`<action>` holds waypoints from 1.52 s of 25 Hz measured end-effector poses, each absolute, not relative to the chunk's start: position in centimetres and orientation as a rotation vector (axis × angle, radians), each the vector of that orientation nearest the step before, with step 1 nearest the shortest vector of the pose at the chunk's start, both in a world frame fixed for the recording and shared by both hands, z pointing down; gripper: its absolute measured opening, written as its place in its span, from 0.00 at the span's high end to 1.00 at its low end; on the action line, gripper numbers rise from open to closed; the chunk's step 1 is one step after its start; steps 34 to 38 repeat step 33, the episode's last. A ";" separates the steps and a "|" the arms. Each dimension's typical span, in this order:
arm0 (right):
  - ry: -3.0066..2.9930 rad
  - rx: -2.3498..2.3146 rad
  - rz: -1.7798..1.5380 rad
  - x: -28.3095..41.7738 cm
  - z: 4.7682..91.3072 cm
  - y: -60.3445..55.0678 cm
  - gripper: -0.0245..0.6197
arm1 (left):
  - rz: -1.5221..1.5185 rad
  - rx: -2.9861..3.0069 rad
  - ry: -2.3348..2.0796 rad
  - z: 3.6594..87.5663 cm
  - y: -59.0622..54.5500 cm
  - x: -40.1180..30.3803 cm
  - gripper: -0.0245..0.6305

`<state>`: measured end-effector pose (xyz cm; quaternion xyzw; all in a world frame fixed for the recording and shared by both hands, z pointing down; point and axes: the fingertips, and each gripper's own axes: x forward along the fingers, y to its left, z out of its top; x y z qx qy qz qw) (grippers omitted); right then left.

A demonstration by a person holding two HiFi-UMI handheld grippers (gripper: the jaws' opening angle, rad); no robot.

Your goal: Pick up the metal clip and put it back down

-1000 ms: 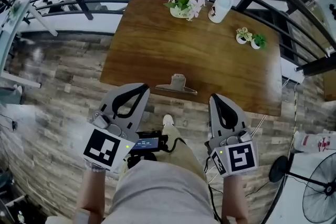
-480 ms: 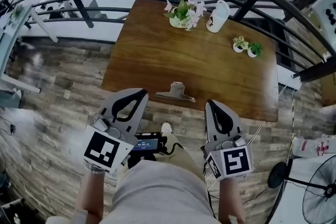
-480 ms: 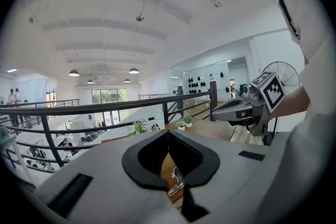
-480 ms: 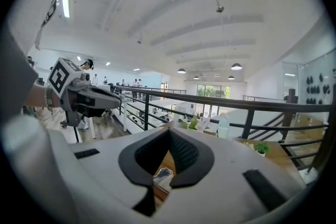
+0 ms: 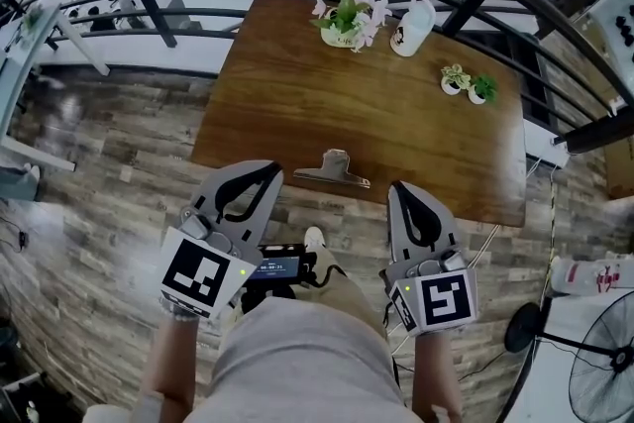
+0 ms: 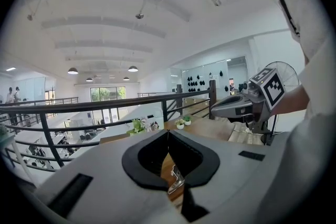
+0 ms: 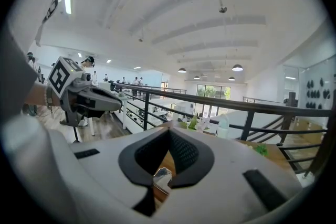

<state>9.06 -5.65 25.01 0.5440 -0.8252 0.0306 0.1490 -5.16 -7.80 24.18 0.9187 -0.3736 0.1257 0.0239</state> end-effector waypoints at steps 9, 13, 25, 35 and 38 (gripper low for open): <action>-2.360 1.544 0.089 8.6 25.6 -5.6 0.96 | 0.394 2.838 -1.170 24.9 -7.7 -5.5 0.95; -2.358 1.540 0.098 8.4 25.8 -5.4 0.96 | 0.389 2.839 -1.164 24.9 -7.6 -5.4 0.95; -2.342 1.546 0.088 8.9 26.0 -5.1 0.96 | 0.378 2.849 -1.162 25.0 -7.3 -5.0 0.95; -2.339 1.547 0.090 9.3 26.0 -4.8 0.96 | 0.390 2.856 -1.142 24.9 -7.1 -4.2 0.95; -2.339 1.547 0.090 9.3 26.0 -4.8 0.96 | 0.390 2.856 -1.142 24.9 -7.1 -4.2 0.95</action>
